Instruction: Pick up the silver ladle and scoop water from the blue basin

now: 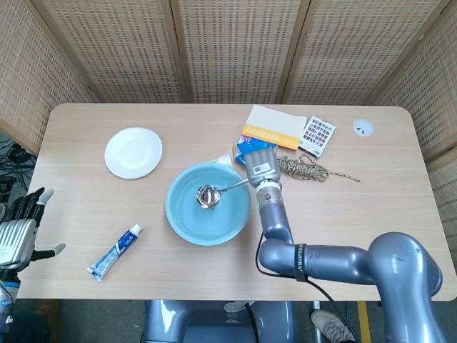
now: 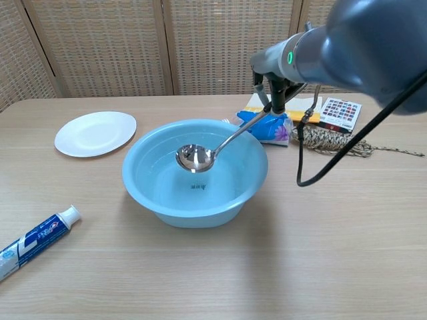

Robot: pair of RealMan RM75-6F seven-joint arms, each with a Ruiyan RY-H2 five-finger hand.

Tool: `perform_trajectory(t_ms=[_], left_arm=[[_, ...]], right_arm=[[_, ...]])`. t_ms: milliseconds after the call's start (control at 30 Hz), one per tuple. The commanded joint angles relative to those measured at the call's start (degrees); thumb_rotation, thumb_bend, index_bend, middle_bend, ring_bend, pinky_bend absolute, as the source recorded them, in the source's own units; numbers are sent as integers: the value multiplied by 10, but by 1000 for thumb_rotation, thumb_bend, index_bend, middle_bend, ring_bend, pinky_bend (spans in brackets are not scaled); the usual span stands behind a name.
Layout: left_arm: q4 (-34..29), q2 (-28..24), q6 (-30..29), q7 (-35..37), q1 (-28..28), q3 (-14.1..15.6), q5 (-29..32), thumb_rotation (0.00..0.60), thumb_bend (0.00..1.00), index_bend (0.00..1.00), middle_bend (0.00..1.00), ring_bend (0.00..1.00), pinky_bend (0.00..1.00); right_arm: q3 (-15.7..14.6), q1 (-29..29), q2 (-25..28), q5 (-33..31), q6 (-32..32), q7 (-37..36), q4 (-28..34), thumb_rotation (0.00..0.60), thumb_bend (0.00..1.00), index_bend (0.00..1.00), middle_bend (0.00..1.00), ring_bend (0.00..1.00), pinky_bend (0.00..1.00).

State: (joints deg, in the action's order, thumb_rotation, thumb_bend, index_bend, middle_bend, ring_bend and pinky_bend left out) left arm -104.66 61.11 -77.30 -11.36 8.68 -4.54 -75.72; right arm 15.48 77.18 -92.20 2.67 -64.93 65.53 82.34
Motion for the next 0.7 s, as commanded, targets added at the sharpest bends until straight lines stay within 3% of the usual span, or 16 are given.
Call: perform_trajectory(t_ms=[33, 200, 700], left_arm=[[3, 0, 4, 3, 2, -2, 7, 600, 0, 0, 0, 0, 0], [8, 1, 10, 6, 5, -3, 15, 600, 0, 0, 0, 0, 0], [13, 1, 12, 15, 8, -1, 16, 600, 0, 0, 0, 0, 0]], right_arm=[[-21, 13, -47, 27, 0, 14, -52, 600, 688, 807, 1000, 993, 1000], [-59, 13, -88, 96, -8, 26, -95, 600, 693, 819, 1000, 1000, 1000], [-118, -11, -154, 248, -24, 38, -170, 600, 698, 832, 1000, 1000, 1000]])
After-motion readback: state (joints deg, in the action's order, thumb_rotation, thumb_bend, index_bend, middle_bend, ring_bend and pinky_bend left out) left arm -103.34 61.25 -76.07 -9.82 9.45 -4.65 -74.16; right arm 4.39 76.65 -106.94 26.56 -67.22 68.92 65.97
